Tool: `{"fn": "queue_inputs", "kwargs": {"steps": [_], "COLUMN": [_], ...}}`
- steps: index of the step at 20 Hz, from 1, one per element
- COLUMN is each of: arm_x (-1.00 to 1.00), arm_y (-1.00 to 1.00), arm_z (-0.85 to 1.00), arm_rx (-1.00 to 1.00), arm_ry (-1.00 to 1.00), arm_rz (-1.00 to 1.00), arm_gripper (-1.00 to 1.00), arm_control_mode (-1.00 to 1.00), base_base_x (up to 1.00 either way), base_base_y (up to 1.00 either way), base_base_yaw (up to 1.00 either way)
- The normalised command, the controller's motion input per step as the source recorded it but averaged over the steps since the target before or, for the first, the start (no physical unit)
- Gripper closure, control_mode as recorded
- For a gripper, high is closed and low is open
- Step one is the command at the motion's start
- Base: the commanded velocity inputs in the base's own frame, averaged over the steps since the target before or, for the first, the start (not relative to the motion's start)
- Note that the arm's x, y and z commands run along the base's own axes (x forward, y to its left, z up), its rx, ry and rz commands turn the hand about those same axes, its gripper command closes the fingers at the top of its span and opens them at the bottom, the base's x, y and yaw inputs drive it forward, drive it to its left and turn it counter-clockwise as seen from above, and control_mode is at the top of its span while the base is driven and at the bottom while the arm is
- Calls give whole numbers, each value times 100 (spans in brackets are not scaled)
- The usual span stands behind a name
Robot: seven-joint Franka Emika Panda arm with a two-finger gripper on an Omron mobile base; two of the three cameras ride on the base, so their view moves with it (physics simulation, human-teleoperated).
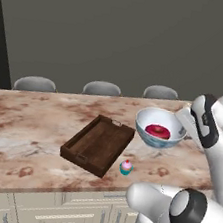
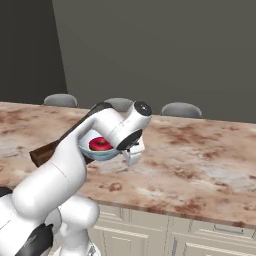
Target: Place the bowl with donut and the cupcake onto the tray.
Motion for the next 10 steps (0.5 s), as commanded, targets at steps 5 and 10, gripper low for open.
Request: {"fn": "queue_inputs", "kwargs": {"steps": [5,10], "arm_x": [24,30], "arm_y": [73,73], "arm_z": [11,2], "arm_rx": [0,0], "arm_ry": [-2,-2], "arm_rz": [0,0], "arm_gripper": [100,100], "arm_control_mode": [-100,-100], "base_base_x": [0,0], "base_base_y": [0,0], "base_base_yaw": [0,0]}}
